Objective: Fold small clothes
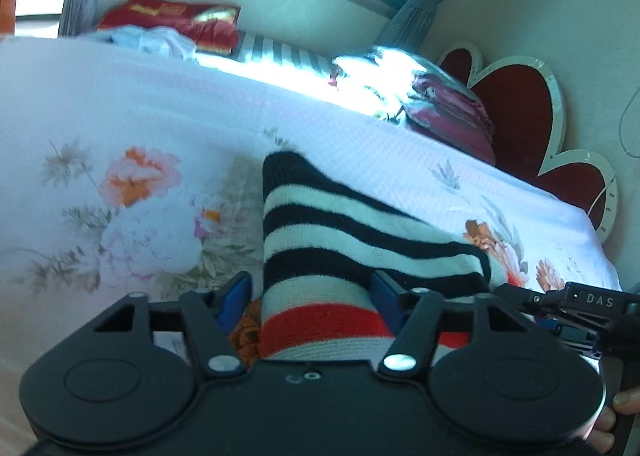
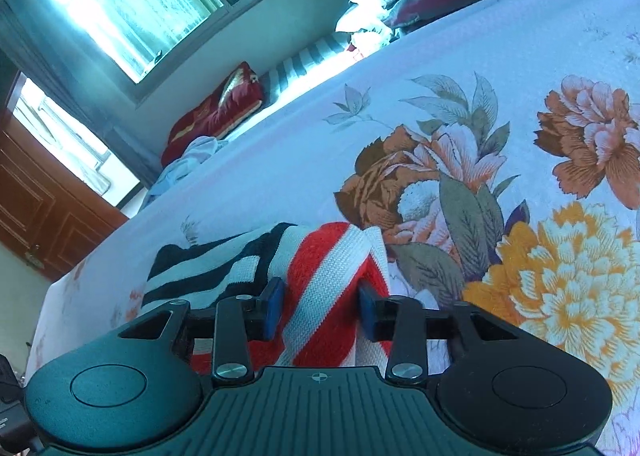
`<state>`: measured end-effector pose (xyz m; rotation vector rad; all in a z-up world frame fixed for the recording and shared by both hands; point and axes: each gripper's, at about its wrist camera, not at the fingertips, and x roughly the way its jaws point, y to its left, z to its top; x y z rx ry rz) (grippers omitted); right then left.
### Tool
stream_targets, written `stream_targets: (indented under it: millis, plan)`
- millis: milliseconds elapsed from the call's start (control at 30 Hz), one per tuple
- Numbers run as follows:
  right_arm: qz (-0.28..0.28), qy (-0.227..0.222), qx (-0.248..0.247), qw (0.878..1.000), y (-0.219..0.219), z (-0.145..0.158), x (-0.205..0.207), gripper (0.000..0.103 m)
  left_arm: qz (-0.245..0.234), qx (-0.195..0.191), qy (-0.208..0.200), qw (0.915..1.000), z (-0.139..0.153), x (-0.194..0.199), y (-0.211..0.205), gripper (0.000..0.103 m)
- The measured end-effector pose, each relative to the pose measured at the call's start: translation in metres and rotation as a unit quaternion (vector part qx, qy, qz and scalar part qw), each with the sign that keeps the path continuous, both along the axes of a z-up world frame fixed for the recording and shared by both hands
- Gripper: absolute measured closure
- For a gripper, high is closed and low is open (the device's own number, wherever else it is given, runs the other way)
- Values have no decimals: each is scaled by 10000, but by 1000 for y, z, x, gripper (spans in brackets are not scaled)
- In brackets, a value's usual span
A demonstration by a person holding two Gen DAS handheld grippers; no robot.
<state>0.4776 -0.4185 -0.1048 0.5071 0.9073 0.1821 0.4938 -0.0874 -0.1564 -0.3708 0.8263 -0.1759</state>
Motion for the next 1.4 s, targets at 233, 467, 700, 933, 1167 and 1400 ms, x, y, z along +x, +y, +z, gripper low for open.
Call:
stream_targets:
  millis: [233, 467, 700, 933, 1167, 1400]
  plan:
    - [168, -523, -1172, 9916, 17, -6, -8, 93, -66, 199, -77, 9998, -7, -1, -5, 47]
    - [-3, -506, -881, 9948, 7, -7, -14, 91, -73, 367, -87, 9993, -5, -1, -6, 38]
    - [23, -707, -1119, 9912, 16, 12, -4, 78, -42, 567, -32, 9984, -3, 0, -8, 31]
    - [201, -382, -1549, 9870, 20, -16, 8, 78, -4, 605, 58, 9981, -4, 2, -6, 24]
    - [261, -495, -1200, 9912, 11, 12, -14, 78, -73, 509, 5, 9987, 12, -15, 2, 25]
    - [533, -531, -594, 9954, 9, 28, -62, 78, -307, 245, 33, 9992, 22, -52, 13, 24]
